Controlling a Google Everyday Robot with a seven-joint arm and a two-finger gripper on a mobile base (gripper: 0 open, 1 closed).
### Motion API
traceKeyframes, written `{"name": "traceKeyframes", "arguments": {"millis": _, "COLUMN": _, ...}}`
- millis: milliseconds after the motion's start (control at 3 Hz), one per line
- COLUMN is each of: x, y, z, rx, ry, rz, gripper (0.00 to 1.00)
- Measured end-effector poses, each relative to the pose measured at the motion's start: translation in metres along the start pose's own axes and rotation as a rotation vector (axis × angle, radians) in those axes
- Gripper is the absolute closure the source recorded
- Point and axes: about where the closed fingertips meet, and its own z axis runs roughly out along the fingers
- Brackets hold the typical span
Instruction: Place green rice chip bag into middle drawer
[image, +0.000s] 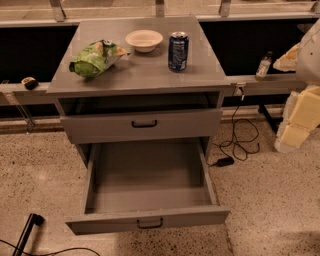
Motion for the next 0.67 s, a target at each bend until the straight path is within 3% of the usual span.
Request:
{"name": "traceKeyframes", "arguments": {"millis": 333, "x": -0.008, "y": -0.002, "z": 0.004, "rx": -0.004, "ry": -0.006, "rz": -0.019, "gripper": 0.00}}
{"name": "traceKeyframes", "arguments": {"millis": 667, "x": -0.070, "y": -0.015, "z": 0.034, "rx": -0.039, "ry": -0.051, "rz": -0.171, "gripper": 0.00}}
